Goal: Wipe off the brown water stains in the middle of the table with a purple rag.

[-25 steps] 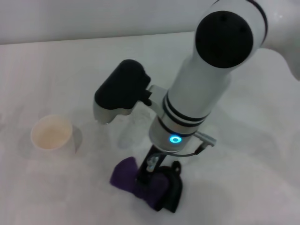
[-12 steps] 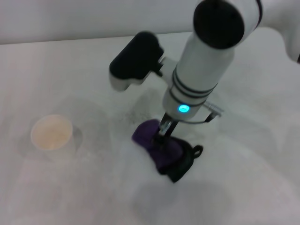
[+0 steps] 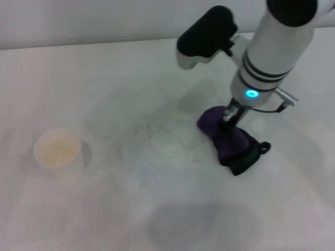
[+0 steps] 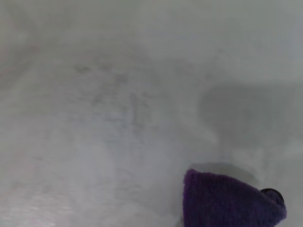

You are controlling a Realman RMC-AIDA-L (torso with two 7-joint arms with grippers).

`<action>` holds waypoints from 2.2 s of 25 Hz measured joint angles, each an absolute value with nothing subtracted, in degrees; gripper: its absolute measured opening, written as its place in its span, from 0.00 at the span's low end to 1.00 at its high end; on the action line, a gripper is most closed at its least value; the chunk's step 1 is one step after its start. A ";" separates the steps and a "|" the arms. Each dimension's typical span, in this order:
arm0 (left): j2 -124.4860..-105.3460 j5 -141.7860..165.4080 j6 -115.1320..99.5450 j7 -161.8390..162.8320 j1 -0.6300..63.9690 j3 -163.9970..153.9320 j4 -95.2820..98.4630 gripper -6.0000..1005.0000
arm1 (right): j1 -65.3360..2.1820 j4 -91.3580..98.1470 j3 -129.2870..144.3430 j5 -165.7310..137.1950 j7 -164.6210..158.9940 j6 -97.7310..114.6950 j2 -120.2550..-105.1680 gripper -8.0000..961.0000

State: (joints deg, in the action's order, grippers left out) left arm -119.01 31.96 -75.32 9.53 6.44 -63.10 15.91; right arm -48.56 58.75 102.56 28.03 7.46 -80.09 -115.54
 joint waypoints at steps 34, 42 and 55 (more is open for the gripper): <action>-118.75 31.94 -75.01 11.33 7.36 -63.16 15.94 0.88 | -32.80 69.50 67.95 35.84 30.88 -70.04 -115.34 0.45; -118.73 32.00 -74.91 11.92 7.33 -63.07 15.99 0.88 | -25.93 58.59 43.48 65.57 64.58 -65.77 -114.72 0.46; -118.75 27.91 -74.31 11.24 7.47 -63.02 15.51 0.88 | -19.50 26.89 25.54 99.56 117.45 -68.00 -114.99 0.46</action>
